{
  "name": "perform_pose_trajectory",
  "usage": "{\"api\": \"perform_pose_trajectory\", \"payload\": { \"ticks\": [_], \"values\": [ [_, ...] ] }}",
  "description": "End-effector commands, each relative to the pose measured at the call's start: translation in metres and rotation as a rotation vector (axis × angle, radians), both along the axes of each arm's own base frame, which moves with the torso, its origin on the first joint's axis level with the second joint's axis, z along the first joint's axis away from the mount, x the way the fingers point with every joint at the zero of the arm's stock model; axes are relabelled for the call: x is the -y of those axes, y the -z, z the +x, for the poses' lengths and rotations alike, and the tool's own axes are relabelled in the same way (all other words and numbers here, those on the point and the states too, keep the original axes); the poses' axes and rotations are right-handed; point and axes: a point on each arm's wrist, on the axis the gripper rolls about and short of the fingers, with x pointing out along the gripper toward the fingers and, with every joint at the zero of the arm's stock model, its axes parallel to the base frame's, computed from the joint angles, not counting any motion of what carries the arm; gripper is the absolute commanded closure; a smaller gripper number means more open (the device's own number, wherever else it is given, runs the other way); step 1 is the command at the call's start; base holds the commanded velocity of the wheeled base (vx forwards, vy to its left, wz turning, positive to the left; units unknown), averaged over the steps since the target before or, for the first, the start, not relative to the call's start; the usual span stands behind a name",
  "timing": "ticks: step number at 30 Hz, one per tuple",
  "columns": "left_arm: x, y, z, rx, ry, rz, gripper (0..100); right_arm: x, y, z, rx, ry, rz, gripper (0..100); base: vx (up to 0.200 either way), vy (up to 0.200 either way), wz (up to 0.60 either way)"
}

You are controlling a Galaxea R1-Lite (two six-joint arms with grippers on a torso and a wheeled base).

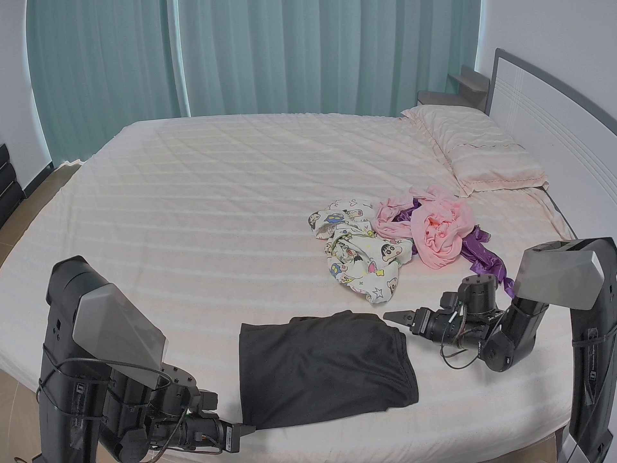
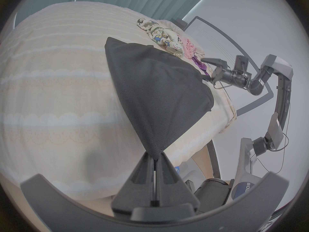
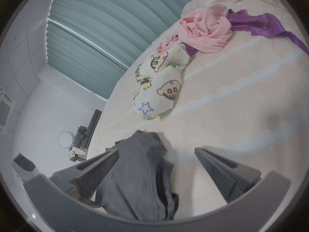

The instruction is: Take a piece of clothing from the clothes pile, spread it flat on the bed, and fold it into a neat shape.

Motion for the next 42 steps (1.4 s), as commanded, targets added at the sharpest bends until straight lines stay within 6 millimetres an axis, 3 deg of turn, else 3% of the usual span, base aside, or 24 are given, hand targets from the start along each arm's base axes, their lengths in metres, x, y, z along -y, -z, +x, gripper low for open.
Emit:
{"api": "perform_pose_trajectory", "payload": {
  "ticks": [1,6,7,13,21,26,33,34,42],
  "values": [
    [0.001,-0.001,-0.002,0.006,0.008,-0.002,100,-0.020,0.012,0.024,-0.003,-0.002,-0.015,0,0.000,0.000,0.00],
    [0.001,0.000,-0.002,0.006,0.009,-0.003,100,-0.027,0.020,0.033,-0.045,-0.014,-0.031,0,0.000,0.000,0.00],
    [0.001,0.000,-0.002,0.006,0.009,-0.003,100,-0.027,0.020,0.034,-0.050,-0.014,-0.033,100,0.000,0.000,0.00],
    [0.001,0.000,-0.002,0.006,0.009,-0.003,100,-0.027,0.019,0.036,-0.050,-0.010,-0.028,100,0.000,0.000,0.00],
    [0.001,0.000,-0.002,0.004,0.009,-0.002,100,-0.021,0.002,0.043,0.010,0.065,0.084,100,0.000,0.000,0.00],
    [0.001,0.000,-0.002,0.004,0.009,-0.002,100,-0.010,0.003,0.044,0.011,0.091,0.089,100,0.000,0.000,0.00],
    [0.001,0.000,-0.001,0.006,0.009,-0.003,100,-0.009,0.005,0.037,-0.021,0.068,0.053,100,0.000,0.000,0.00],
    [0.001,0.000,-0.001,0.006,0.009,-0.003,100,-0.010,0.006,0.036,-0.031,0.062,0.048,0,0.000,0.000,0.00],
    [0.001,0.000,-0.001,0.005,0.008,-0.004,100,-0.025,0.013,0.030,-0.063,0.009,0.043,0,0.000,0.000,0.00]
  ]
}}
